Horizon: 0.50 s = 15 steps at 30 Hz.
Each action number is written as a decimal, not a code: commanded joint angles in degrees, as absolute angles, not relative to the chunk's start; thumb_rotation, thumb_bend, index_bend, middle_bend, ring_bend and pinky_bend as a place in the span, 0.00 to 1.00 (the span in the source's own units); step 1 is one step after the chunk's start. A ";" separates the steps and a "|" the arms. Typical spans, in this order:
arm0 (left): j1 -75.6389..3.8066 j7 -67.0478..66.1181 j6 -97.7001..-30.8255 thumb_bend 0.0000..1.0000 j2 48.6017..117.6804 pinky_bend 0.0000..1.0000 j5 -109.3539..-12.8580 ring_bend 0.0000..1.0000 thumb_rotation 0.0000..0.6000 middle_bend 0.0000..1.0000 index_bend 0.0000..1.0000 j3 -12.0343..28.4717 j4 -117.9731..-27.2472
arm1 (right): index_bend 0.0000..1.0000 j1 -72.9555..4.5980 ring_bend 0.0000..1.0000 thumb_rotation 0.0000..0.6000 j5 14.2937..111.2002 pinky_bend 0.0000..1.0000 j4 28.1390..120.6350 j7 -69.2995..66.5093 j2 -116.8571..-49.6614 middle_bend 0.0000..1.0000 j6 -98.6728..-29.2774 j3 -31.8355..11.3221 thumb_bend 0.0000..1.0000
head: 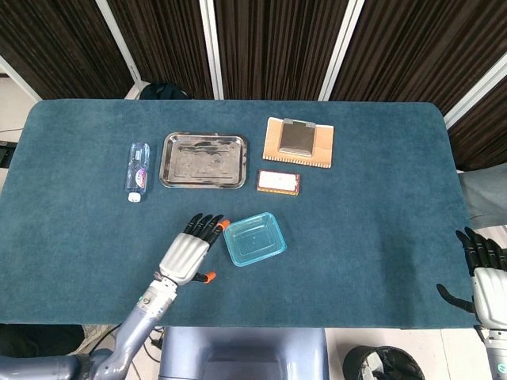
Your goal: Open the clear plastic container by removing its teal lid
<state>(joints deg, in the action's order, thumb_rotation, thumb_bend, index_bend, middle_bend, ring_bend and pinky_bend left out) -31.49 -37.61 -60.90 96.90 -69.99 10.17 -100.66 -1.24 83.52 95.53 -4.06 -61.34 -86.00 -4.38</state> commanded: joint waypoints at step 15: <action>-37.47 -37.66 -62.50 0.01 113.13 0.00 -66.19 0.00 1.00 0.00 0.00 13.77 -85.67 | 0.00 -1.37 0.00 1.00 83.23 0.00 95.89 -4.71 -60.98 0.00 -85.08 -4.16 0.28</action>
<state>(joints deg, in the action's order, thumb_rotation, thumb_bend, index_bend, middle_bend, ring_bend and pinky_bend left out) -36.50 -38.69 -62.27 111.27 -66.40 12.82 -87.66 -1.36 83.24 95.88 -4.68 -61.00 -85.10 -4.17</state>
